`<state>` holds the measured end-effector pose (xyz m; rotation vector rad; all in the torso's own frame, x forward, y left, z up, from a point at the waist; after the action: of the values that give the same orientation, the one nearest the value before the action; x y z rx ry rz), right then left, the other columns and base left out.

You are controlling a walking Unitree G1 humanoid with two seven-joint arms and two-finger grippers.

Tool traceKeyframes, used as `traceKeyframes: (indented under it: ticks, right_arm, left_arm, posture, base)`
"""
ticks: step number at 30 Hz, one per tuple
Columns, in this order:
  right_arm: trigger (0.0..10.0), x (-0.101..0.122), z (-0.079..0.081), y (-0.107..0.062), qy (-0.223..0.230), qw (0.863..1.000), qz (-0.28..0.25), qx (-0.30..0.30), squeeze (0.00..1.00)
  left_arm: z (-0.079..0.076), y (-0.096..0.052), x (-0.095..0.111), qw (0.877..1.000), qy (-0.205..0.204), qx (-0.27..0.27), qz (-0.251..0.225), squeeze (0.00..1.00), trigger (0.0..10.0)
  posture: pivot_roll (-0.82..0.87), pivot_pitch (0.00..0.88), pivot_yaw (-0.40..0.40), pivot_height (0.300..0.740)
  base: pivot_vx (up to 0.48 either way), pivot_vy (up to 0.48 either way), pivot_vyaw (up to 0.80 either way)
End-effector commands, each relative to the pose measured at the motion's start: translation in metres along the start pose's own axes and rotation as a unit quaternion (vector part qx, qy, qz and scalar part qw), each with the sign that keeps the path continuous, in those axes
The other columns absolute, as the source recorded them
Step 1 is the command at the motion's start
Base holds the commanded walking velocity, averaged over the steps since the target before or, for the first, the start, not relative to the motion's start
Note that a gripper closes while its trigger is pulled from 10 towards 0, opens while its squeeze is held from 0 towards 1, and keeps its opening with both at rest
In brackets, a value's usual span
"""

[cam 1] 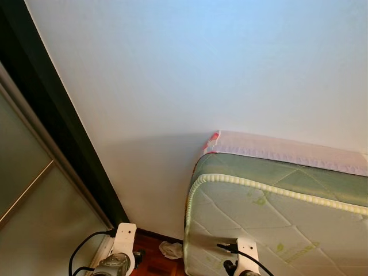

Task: Clean up the room

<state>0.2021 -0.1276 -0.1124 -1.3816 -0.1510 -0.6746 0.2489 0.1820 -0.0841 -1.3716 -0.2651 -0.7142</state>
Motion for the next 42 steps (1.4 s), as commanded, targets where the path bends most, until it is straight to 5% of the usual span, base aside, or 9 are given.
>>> traceKeyframes:
  ticks: [1, 42]
  right_arm:
    - [10.0, 0.0039, 0.0006, 0.0002, 0.005, 1.0, -0.008, 0.0, 0.0]
    - [10.0, 0.0072, 0.0009, 0.0006, -0.011, 1.0, -0.006, 0.006, 0.0]
  left_arm:
    - [0.0003, -0.0005, -0.0064, 1.0, 0.009, 0.003, 0.011, 0.0, 10.0]
    - [-0.0003, -0.0002, -0.0042, 1.0, -0.014, 0.007, 0.01, 0.0, 10.0]
  posture:
    - [-0.09, 0.0, -0.009, 0.74]
    - [-0.09, 0.0, -0.017, 0.74]
  base:
    - [0.0, 0.0, 0.0]
    - [-0.129, 0.0, 0.0]
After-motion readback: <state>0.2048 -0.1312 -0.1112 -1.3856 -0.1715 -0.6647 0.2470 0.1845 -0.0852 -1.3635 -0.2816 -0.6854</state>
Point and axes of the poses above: a point about 5 cm out from each wrist's last joint towards the gripper, its own y axis pointing out of the wrist towards the gripper, its own x axis along the axis of the wrist's last joint, z = x × y, the point moved 3 cm from there along y, pointing out of the wrist towards the gripper, and after that the axes turned 14 degrees about y, right-handed, at the moved point
